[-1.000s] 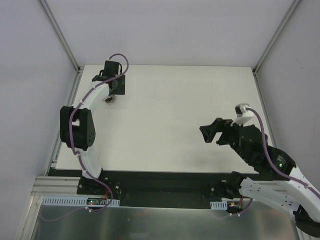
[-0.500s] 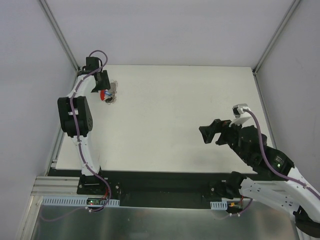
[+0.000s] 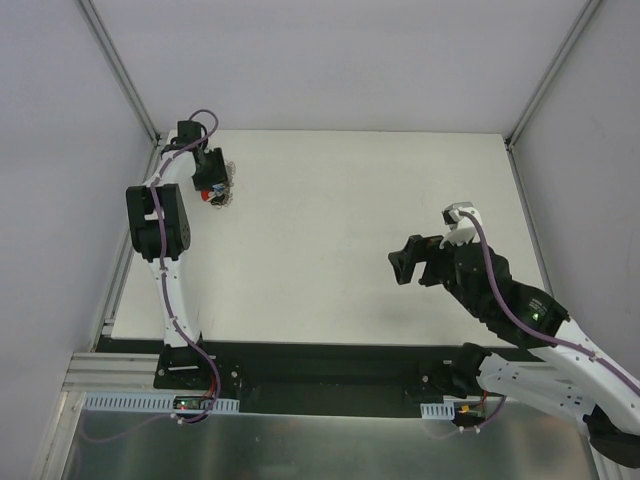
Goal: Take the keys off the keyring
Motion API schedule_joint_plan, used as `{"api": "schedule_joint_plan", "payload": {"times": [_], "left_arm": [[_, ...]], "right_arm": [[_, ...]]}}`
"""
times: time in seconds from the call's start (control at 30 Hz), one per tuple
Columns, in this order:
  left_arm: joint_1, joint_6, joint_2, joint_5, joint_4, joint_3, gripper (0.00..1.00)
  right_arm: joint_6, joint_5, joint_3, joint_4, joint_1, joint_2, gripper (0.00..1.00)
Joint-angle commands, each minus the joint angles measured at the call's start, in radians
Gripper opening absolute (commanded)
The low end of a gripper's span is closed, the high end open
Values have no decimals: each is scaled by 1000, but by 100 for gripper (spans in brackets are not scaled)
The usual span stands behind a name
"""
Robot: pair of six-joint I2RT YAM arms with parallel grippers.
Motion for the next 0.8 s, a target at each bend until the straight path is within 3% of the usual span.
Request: {"api": "schedule_joint_plan", "payload": {"times": [0.0,0.3,0.4,0.43,0.47,0.67,0.77], "left_arm": [[-5,-26,14,91,-8,43,52],[-5,-36,3,177,-12,8,43],[-7,-50,-18,185,-16,-20,33],[-7,-55,-26,187,-19,-27,23],[-7,-59,-32,188,-25,-47,19],[-30,-72,-118,188,-31,-164,3],[-48,-81,-182,174,-37,-236,0]], "right_arm": [[-21,12,35,36,-1,14,96],[-7,-6,49,32,0,4,96],[0,-5,54,17,0,-6,96],[2,-6,55,6,0,-11,96],[8,-8,57,2,-1,-15,96],[43,-25,45,-18,0,-69,97],[74,-52,34,-21,0,-95,97]]}}
